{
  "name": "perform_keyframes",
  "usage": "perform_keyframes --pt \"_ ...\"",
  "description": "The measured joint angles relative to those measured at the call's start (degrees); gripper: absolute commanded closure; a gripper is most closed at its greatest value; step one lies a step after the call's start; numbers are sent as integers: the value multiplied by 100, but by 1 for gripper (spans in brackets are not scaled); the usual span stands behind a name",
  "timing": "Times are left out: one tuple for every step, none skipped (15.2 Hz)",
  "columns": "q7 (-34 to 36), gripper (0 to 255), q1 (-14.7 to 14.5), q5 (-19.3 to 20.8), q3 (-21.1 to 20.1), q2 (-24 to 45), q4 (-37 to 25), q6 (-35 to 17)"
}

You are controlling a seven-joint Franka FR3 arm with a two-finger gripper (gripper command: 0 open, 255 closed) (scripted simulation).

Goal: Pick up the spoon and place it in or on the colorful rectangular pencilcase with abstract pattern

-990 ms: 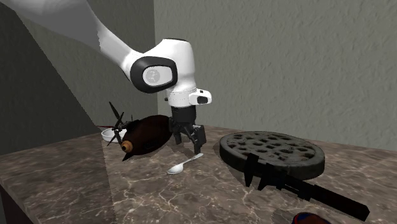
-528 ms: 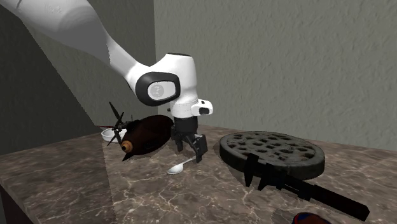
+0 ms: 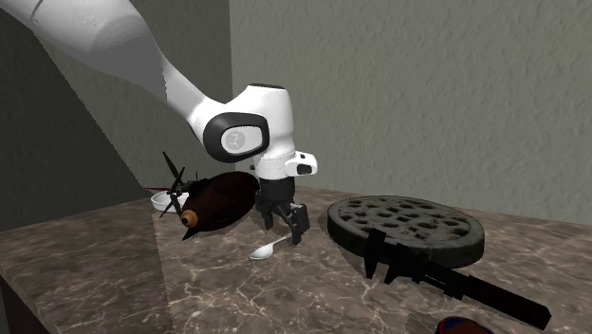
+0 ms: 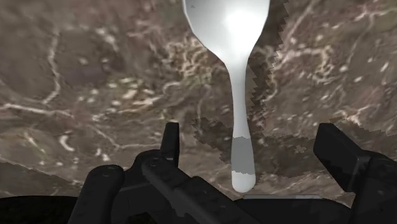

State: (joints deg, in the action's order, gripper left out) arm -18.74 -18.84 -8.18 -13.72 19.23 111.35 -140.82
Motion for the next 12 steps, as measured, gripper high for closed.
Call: perform_keyframes --pt "0 255 0 0 0 0 0 0" --pt "0 255 0 0 0 0 0 0" --pt "0 255 0 0 0 0 0 0" --pt "0 255 0 0 0 1 0 0" --pt "0 255 0 0 0 1 0 0" --pt "0 255 0 0 0 1 0 0" --pt "0 255 0 0 0 1 0 0" --pt "0 255 0 0 0 1 0 0" --pt "0 255 0 0 0 1 0 0" --pt "0 255 0 0 0 1 0 0" --pt "3 255 1 -2 -1 -19 -5 25" --pt "6 255 7 -7 -3 -65 -19 83"
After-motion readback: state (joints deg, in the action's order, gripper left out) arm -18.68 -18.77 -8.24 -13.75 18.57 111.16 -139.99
